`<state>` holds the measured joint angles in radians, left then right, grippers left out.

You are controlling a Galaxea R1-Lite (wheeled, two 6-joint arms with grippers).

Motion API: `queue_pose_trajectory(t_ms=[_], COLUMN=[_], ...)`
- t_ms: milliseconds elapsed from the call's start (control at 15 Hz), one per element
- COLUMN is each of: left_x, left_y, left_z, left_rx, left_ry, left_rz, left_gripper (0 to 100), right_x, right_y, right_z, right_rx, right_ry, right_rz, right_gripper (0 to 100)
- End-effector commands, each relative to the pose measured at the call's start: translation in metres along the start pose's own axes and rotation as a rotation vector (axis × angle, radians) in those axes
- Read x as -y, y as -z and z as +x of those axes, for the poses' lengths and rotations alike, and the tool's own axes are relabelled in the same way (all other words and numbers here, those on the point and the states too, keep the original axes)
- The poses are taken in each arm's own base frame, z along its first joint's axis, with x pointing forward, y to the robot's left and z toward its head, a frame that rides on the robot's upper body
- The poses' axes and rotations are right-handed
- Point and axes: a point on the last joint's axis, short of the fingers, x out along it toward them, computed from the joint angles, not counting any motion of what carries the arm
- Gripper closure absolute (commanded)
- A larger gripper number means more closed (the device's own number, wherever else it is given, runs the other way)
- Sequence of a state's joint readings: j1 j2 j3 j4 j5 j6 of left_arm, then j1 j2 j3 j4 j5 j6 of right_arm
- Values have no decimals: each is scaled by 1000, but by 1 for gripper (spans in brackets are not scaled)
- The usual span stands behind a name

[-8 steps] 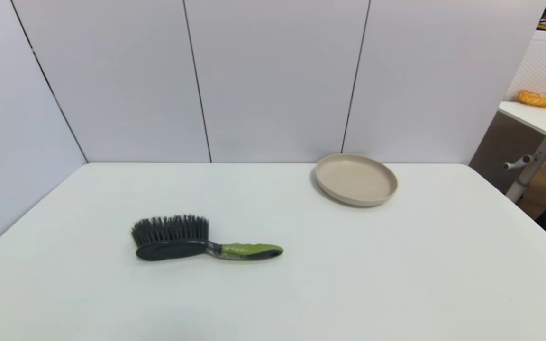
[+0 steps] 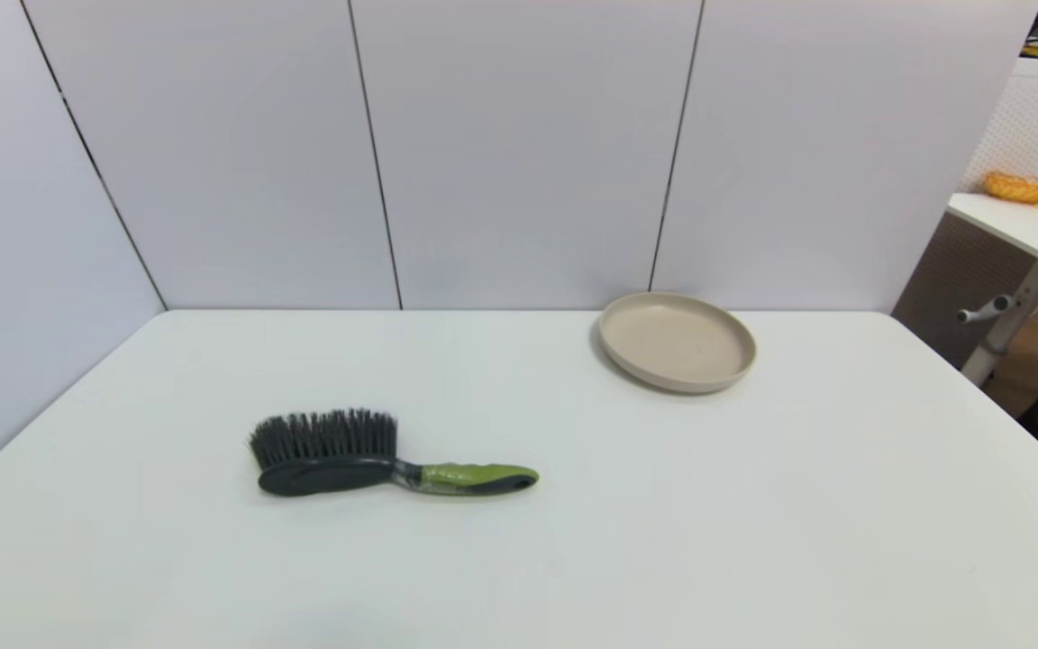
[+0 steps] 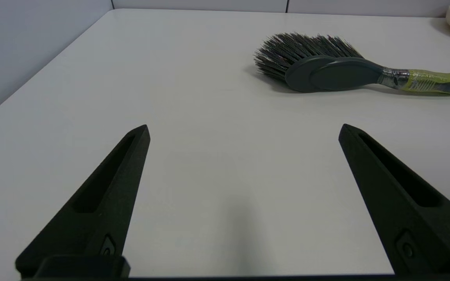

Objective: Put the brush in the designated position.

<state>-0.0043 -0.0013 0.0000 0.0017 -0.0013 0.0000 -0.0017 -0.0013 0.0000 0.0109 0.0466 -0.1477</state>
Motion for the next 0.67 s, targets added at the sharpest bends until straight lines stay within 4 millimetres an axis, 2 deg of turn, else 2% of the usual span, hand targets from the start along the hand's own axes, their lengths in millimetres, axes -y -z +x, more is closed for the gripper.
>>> queue_pose_trajectory(t_ms=[67, 667], left_x=[0, 0], left_y=[0, -1], left_z=[0, 1], left_rx=[-1, -20], left_ry=[1, 1], left_rz=[0, 6], left_gripper=[0, 0], right_x=[0, 0], right_y=[0, 0], right_z=[0, 0], right_rx=[-2, -2], right_ry=[-2, -2], right_rz=[-1, -1], right_gripper=[0, 0])
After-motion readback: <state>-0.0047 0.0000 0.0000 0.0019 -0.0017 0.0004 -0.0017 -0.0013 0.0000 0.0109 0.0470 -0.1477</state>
